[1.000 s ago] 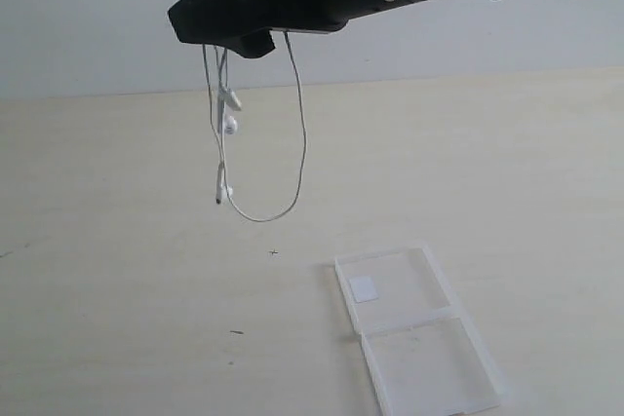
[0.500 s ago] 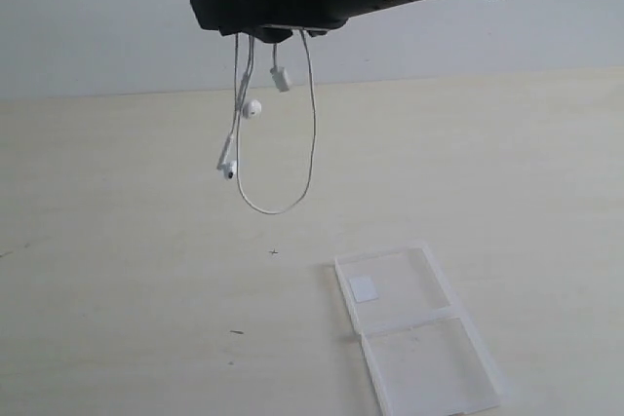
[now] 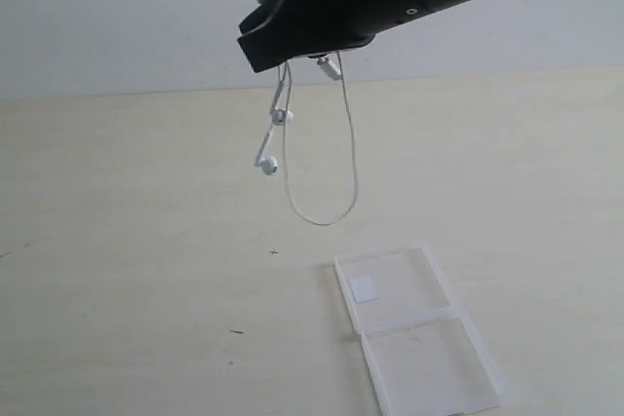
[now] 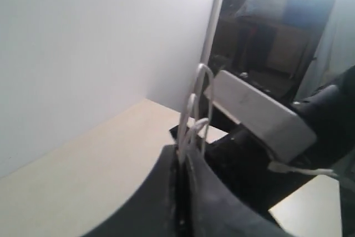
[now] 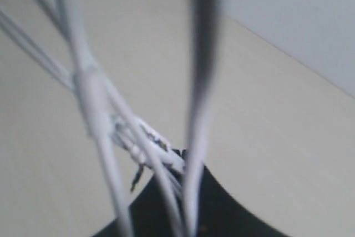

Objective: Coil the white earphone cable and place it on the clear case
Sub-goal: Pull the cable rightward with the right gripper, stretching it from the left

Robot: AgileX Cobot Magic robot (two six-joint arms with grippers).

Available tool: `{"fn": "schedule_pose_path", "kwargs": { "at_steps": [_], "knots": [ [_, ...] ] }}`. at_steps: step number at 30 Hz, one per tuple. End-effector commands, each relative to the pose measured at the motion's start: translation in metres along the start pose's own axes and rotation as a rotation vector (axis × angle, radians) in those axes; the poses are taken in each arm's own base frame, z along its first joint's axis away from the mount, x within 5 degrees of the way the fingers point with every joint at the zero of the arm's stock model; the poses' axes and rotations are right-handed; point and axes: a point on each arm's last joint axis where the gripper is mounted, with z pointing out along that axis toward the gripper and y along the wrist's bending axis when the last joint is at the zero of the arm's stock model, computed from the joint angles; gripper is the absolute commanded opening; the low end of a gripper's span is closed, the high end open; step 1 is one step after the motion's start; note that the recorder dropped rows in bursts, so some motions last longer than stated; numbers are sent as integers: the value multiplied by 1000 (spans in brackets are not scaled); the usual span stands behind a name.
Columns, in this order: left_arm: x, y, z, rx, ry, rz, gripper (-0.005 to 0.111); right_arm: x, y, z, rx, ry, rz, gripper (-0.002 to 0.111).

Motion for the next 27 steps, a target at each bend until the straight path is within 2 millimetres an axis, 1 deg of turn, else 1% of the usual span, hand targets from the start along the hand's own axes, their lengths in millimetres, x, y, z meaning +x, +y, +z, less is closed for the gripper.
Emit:
{"fn": "schedule_pose_path", "kwargs": {
  "at_steps": [1, 8, 14, 17, 27],
  "knots": [
    [9, 13, -2, -134, 14, -20, 0, -1, 0, -17, 42, 43, -40, 0],
    [26, 28, -4, -269, 40, -49, 0, -12, 6, -47, 95, 5, -127, 0],
    [37, 32, -5, -301, 64, -70, 0, -16, 8, -66, 148, -6, -156, 0],
    [38, 32, -5, -302, 66, -71, 0, -17, 9, -69, 150, -10, -163, 0],
    [40, 31, -5, -292, 73, -75, 0, -14, 11, -70, 124, 21, -158, 0]
  ]
}}
